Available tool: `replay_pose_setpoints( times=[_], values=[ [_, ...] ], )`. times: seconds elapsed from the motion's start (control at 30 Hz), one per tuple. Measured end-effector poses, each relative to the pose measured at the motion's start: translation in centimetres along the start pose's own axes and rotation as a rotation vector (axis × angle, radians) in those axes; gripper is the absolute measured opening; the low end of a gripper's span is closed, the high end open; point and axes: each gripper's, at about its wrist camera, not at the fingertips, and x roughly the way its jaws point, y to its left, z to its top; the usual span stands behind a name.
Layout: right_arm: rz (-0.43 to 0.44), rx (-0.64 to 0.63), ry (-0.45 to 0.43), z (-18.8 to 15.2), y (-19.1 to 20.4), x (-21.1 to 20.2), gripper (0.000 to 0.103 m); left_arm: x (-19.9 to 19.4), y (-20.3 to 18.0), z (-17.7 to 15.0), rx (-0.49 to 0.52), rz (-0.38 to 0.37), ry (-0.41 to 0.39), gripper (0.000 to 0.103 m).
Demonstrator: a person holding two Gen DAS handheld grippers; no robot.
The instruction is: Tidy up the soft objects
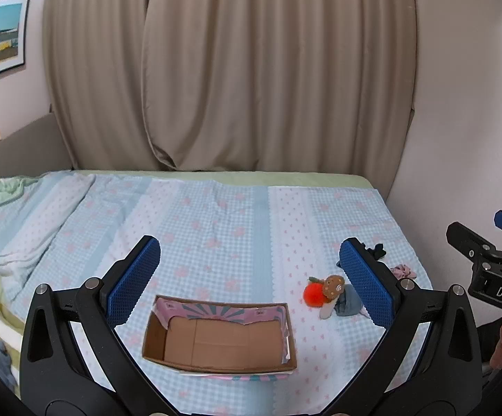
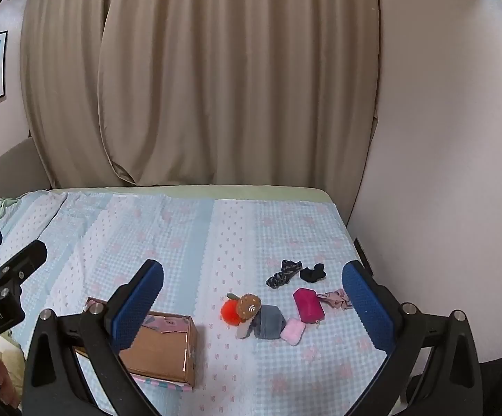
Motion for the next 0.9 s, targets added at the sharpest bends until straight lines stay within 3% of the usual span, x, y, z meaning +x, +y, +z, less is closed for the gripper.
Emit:
replay_pose_setpoints(
  times=[0.9],
  values=[
    [-0.010, 0.009, -0.014, -1.1, -0.5, 1.0, 0.103, 0.1, 0.2, 0.3, -0.001, -0.007, -0.007, 0.103]
  ],
)
